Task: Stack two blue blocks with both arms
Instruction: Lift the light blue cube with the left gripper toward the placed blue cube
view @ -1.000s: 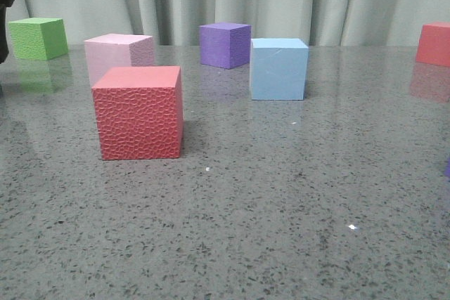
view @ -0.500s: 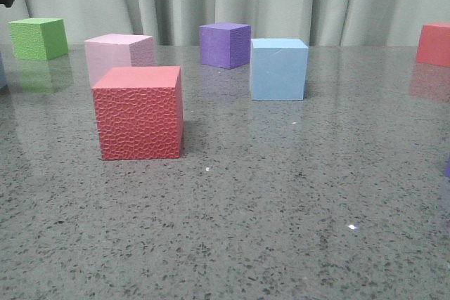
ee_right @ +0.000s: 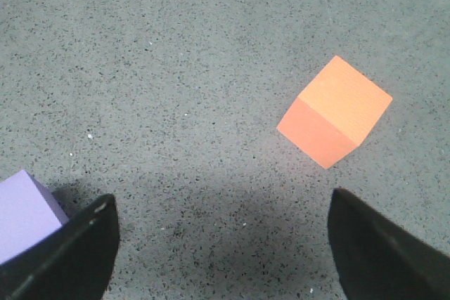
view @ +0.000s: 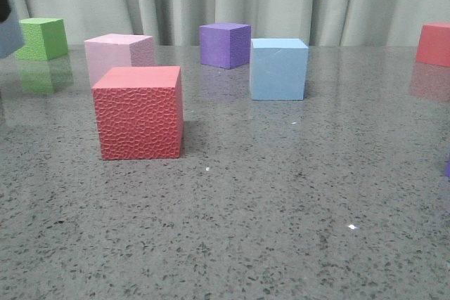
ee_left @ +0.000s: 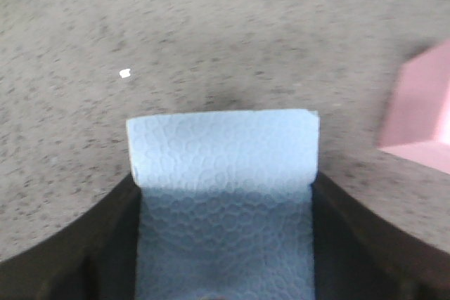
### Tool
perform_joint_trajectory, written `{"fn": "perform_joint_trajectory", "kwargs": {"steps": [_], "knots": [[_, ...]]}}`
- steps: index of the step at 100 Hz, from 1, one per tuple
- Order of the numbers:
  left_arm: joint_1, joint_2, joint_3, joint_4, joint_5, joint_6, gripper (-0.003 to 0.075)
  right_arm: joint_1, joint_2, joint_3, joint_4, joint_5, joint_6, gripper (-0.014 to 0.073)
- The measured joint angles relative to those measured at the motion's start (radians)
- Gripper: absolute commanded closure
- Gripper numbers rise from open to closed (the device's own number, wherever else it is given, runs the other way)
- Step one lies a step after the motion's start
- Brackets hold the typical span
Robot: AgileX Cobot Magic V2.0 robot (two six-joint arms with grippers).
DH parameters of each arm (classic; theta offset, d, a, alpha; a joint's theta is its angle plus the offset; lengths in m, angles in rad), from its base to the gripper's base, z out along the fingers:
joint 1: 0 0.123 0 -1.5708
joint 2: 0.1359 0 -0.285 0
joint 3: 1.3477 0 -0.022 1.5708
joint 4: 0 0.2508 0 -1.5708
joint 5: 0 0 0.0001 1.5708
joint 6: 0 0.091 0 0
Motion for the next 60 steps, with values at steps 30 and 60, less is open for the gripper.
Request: {"fn": "perform_joint_trajectory", "kwargs": {"steps": [30,60], "knots": [[-0.171,-0.001,-0.146,-0.006,0.045,-0.006,0.0513,0.0,0.0,0.0,0.011,0.0,0.0,-0.0008],[-0.299,0.003,-0.193,-0.012,0.024,-0.086,0.051,0.0,0.0,0.0,0.026,0.0,0.0,-0.0008]]}}
